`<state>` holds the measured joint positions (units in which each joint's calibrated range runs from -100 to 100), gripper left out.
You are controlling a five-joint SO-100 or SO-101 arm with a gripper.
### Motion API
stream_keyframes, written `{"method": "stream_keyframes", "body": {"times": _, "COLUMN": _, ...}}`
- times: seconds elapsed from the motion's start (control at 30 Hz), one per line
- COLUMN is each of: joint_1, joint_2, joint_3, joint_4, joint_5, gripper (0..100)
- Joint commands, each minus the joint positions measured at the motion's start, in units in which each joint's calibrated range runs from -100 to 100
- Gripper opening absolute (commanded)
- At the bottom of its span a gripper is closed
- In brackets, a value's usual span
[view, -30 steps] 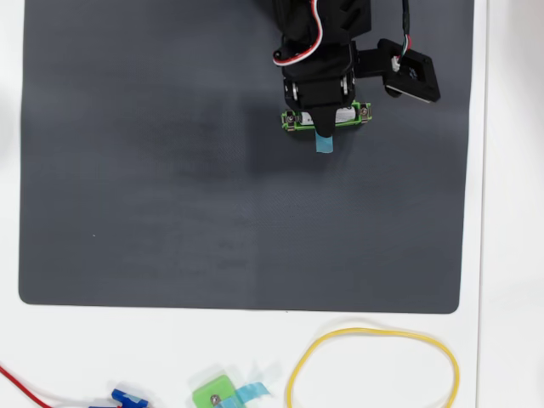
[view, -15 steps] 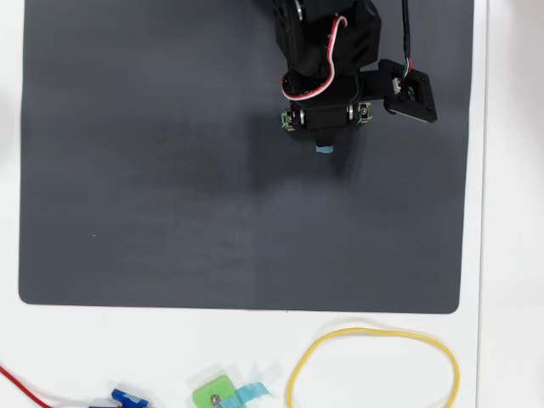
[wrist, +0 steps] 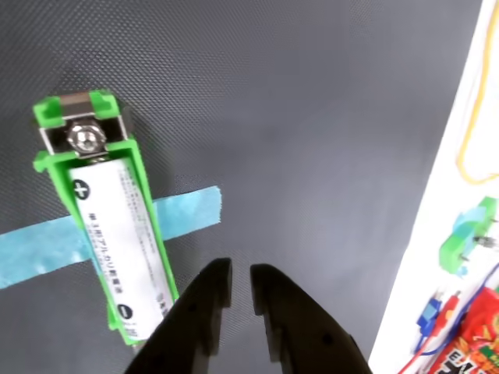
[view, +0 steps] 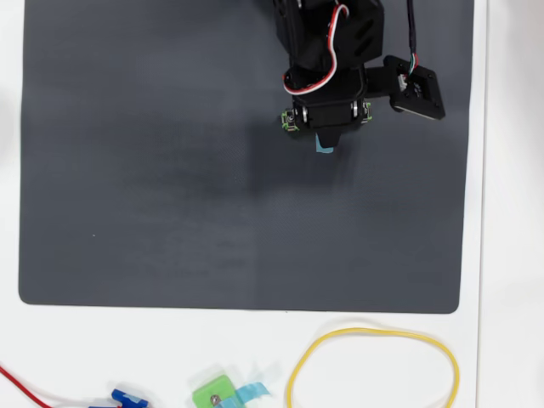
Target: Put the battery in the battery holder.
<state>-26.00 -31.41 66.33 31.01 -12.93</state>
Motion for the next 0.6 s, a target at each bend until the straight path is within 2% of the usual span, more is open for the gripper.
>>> {"method": "stream_keyframes", "body": {"times": 0.0, "joint_1": 0.7, "joint_2": -2.8, "joint_3": -0.8, "joint_4": 0.0, "joint_5": 1.9, "gripper": 0}}
{"method": "stream_keyframes", "body": {"times": 0.57, "joint_1": 2.2, "joint_2": -9.9, "joint_3": 2.7, "joint_4": 5.6, "joint_5": 2.0, "gripper": 0}}
